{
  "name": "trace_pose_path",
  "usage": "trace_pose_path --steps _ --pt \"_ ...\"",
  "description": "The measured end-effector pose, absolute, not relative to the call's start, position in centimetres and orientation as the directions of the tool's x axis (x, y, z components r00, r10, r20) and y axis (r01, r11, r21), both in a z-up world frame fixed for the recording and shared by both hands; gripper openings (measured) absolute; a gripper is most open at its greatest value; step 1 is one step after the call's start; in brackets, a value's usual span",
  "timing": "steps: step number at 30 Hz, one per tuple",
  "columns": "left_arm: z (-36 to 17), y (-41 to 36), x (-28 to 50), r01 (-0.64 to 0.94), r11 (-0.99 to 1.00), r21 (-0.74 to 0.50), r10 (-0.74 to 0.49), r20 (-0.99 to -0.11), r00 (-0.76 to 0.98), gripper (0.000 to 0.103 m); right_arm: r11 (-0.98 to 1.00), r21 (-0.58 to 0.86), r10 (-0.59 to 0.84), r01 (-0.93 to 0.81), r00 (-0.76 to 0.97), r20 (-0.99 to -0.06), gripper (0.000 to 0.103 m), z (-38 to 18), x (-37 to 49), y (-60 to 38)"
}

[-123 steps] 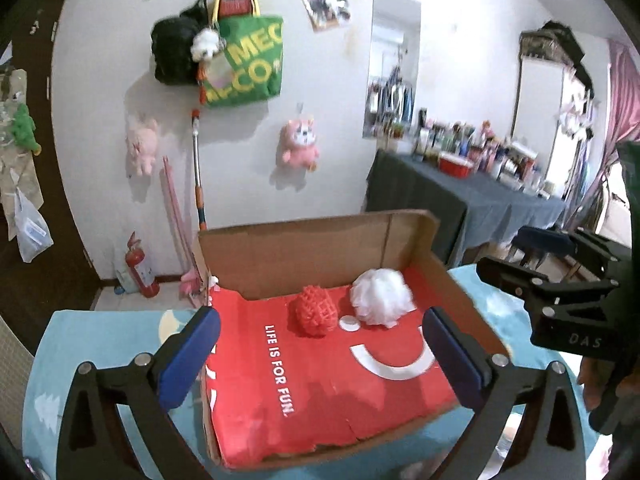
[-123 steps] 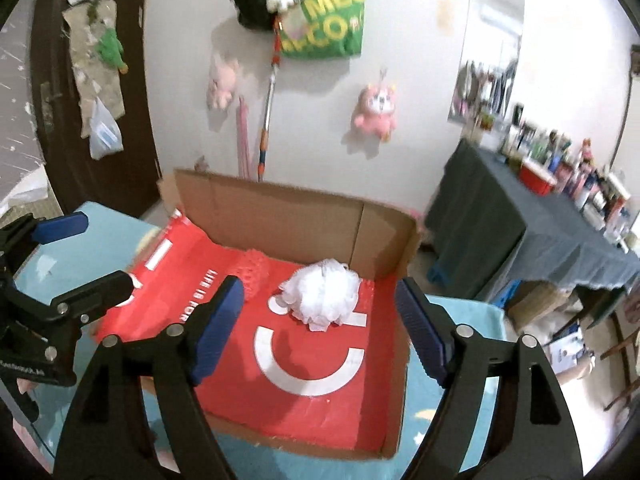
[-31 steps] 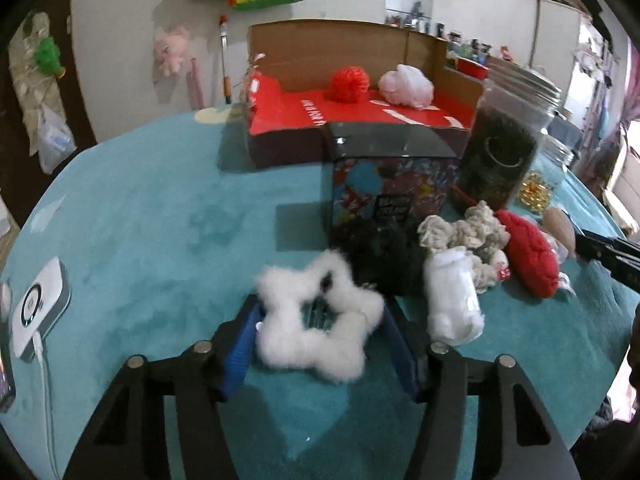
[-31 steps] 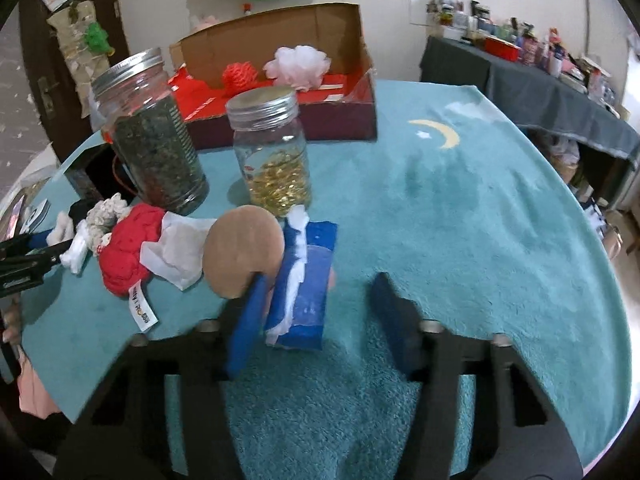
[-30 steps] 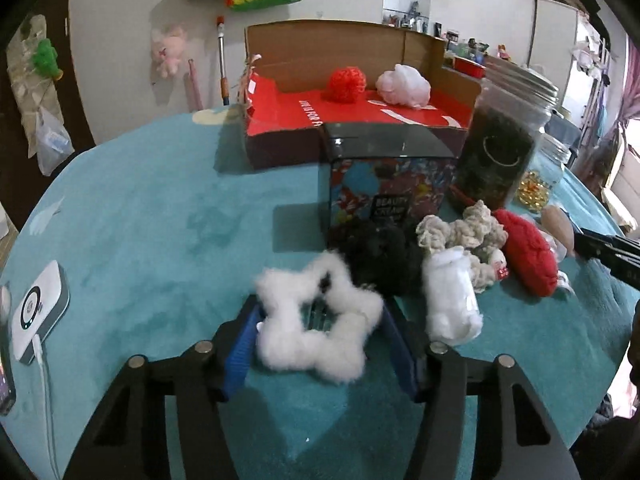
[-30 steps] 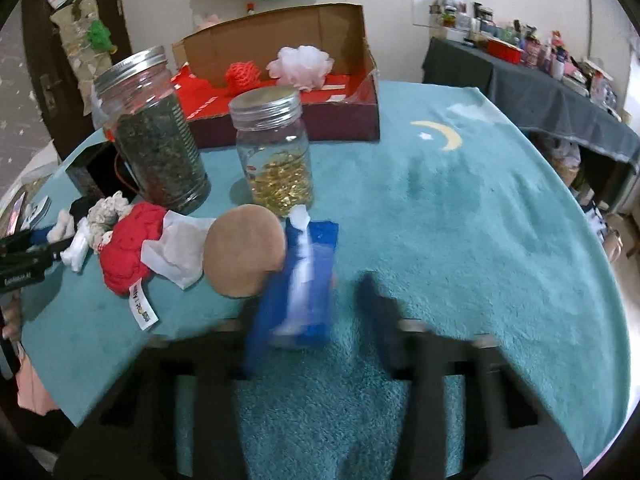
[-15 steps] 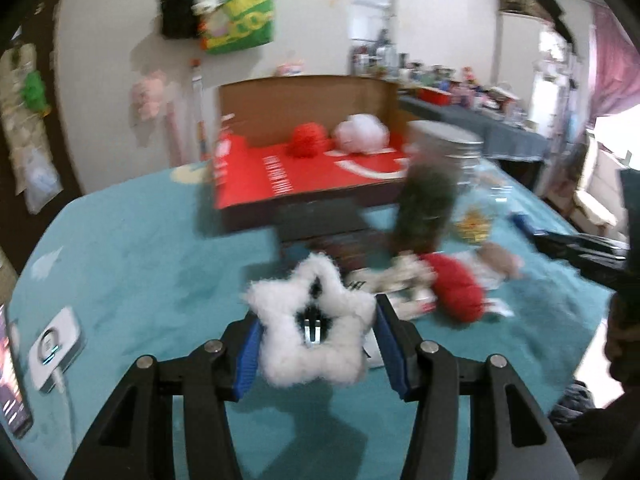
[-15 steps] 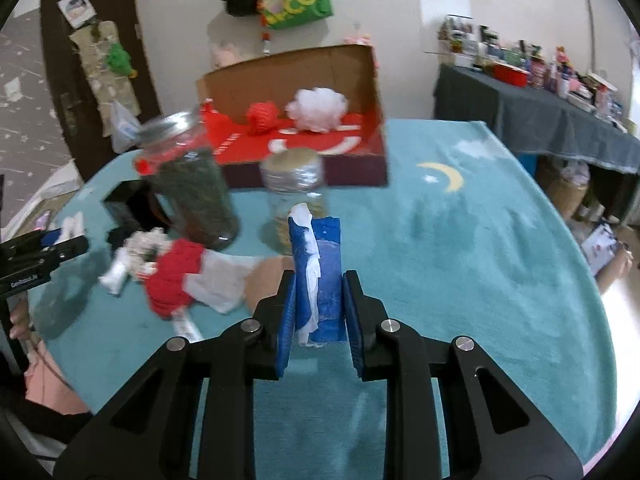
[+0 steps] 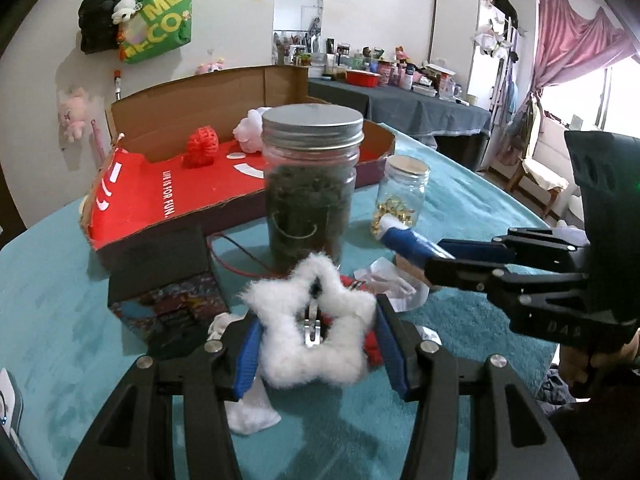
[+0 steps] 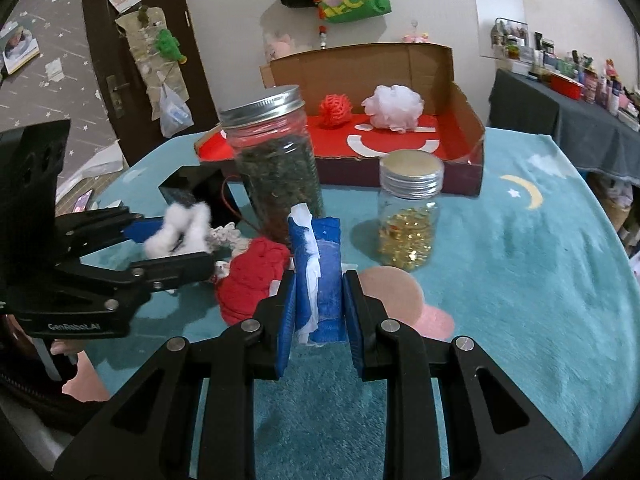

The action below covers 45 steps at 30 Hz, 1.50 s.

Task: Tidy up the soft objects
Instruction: 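Carry the star and blue packet into the red box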

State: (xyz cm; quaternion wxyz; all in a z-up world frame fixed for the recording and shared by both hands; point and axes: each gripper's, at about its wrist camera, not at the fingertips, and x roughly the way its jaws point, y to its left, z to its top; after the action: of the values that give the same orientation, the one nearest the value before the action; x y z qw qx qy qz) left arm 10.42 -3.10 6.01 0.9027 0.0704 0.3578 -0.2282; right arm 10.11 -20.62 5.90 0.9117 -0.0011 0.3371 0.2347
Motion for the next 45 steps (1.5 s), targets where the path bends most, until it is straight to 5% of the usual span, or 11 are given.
trace_pose_path --steps 13,27,45 --pt "5.8 -0.3 9.6 0.41 0.91 -0.064 -0.337 -0.689 0.641 0.054 0.895 0.163 0.418 -0.415 0.653 -0.632 0.022 5.6 10.0 -21.5" --pt "4.9 8.0 10.3 0.233 0.972 -0.02 -0.17 -0.746 0.644 0.054 0.94 0.152 0.324 -0.305 0.658 -0.679 0.022 4.9 11.2 -26.5" --pt "5.1 10.6 18.0 0.379 0.924 0.05 -0.201 -0.779 0.593 0.054 0.915 0.096 0.341 -0.393 0.619 -0.708 0.022 6.1 18.6 -29.0"
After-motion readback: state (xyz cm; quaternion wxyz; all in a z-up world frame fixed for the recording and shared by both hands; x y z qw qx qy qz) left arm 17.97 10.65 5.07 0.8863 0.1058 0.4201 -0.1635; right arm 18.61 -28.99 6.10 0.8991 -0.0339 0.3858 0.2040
